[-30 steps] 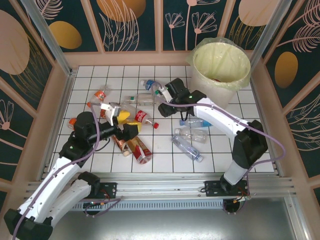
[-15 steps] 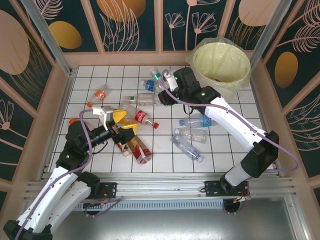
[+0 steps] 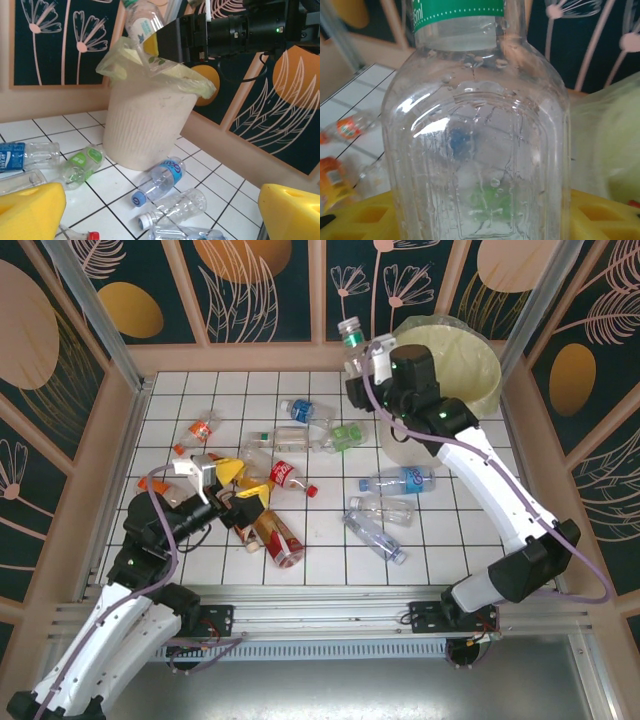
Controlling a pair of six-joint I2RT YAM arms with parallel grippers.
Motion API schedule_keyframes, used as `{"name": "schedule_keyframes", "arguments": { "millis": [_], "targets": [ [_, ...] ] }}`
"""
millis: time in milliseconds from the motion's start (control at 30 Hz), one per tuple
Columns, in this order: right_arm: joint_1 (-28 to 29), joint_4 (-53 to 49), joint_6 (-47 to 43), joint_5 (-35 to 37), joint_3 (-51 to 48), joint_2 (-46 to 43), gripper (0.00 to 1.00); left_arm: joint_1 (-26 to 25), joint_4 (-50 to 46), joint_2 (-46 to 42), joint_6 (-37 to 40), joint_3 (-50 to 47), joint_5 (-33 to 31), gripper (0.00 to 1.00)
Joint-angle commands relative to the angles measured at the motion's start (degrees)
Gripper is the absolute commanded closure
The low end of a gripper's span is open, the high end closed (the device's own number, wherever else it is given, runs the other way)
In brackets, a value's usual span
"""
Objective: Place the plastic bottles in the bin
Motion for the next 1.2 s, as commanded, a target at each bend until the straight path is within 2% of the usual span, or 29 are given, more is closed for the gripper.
{"name": "schedule_keyframes", "arguments": {
  "millis": [0,133,267,667,1167],
  "targets": [
    [-2.81,3.5,0.96,4.14,2.72,-2.59,0.39,-0.36,2.41,-1.45,-0.34,-0.62,-2.97,0.01],
    [-5.67,2.34,0.44,6.92,4.01,-1.65,0.39,-0.36,2.75,-2.93,-0.28,-1.08,-4.46,0.01],
    [-9.63,1.45,1.36,6.79,4.57,-1.2,0.39,-0.36,2.76,-3.29,-0.27,-1.09,-4.53,0.01],
    [-19.2,-4.89,4.75,3.93,7.32,4.83,0.39,-0.41,3.1,-2.03,-0.11,-0.79,-0.05,0.01],
    [-22.97,-16.56,5.75,-3.07,9.91,11.18,0.36,-0.36,-0.09,3.52,1.12,1.16,5.82,0.01]
  ]
}}
